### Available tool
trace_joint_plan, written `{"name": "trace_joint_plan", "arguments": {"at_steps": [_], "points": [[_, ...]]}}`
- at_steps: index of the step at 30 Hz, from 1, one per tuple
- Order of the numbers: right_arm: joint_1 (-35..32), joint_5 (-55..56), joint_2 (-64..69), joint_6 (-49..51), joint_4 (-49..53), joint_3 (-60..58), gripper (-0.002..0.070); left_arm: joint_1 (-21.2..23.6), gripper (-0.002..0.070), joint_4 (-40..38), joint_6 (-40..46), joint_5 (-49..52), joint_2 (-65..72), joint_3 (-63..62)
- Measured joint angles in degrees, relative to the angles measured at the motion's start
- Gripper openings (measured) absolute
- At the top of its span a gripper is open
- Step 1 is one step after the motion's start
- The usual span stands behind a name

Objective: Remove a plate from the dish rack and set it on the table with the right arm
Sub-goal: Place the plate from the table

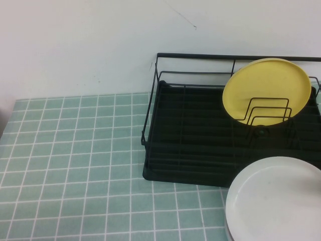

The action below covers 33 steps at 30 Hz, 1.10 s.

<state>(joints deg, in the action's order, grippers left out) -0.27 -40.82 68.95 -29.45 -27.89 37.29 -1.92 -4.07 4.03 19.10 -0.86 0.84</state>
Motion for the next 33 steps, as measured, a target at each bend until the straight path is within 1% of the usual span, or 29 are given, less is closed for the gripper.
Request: {"name": "trace_joint_plan", "arguments": {"at_steps": [6,11,17,27,29,33], "points": [[0.0,3.4,5.6,-3.7,-3.8,0.0,0.0062,0.0,-0.0004,0.0,0.0,0.0,0.0,0.0],[0.0,4.2,8.6,-6.2,-6.9,0.0,0.0062,0.0,-0.0004,0.0,0.0,0.0,0.0,0.0],[0.0,5.1,11.0,-7.0,-7.3,0.0,0.0062,0.0,-0.0004,0.0,0.0,0.0,0.0,0.0],[0.0,5.5,11.1,-7.1,-6.6,0.0,0.0069,0.0,-0.0004,0.0,0.0,0.0,0.0,0.0],[0.0,5.5,11.1,-7.1,-6.1,0.0,0.01,0.0,-0.0004,0.0,0.0,0.0,0.0,0.0],[0.0,5.5,11.4,-5.8,-4.6,0.0,0.0237,0.0,-0.0004,0.0,-0.1,0.0,0.0,0.0]]}}
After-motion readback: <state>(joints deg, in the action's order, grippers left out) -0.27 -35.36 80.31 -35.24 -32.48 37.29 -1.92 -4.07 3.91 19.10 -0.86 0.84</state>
